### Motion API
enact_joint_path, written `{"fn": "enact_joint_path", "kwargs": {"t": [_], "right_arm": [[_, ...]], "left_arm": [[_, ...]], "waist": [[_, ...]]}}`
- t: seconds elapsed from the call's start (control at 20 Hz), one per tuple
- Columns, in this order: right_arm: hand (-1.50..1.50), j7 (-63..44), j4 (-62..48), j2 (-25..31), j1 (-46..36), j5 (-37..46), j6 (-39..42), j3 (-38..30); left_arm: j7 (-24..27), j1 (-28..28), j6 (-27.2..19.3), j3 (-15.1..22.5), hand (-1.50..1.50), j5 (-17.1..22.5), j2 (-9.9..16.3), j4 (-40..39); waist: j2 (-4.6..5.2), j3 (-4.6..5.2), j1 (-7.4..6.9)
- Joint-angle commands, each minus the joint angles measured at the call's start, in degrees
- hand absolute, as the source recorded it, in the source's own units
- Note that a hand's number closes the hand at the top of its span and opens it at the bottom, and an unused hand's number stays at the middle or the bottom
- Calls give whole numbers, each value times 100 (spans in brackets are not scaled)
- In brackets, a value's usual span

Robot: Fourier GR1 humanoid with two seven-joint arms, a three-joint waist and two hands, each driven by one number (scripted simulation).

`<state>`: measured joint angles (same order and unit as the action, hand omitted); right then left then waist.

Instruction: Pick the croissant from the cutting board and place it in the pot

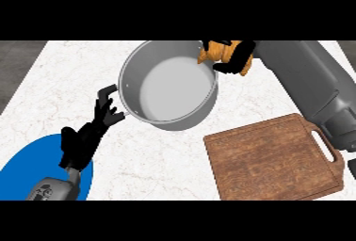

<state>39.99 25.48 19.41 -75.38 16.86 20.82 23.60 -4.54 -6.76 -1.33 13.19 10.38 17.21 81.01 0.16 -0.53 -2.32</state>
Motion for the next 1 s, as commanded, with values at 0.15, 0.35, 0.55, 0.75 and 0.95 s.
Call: {"fn": "enact_joint_path", "kwargs": {"t": [0.15, 0.35, 0.55, 0.75, 0.95], "right_arm": [[150, -366, -202, -894, -261, 661, -548, 384], [150, -703, -207, -1227, -378, 1335, -1226, 880], [150, -1171, -322, -1465, -571, 2039, -1878, 1350], [150, -1813, -721, -1921, -278, 2375, -1752, 1804], [150, -2591, -1042, -1933, -360, 2426, -664, 2008]], "left_arm": [[-196, 148, 87, 221, 0, -114, -180, -198], [-249, 88, 225, 157, 0, 4, -170, -230], [-177, 34, 227, 29, 0, 0, -125, -266], [-48, 69, 275, 71, 0, -54, -194, -405], [-212, -37, 332, 149, 0, -125, -141, -285]], "waist": [[38, 56, 55], [42, 60, 82], [39, 62, 90], [83, 68, -22], [75, 68, -47]]}}
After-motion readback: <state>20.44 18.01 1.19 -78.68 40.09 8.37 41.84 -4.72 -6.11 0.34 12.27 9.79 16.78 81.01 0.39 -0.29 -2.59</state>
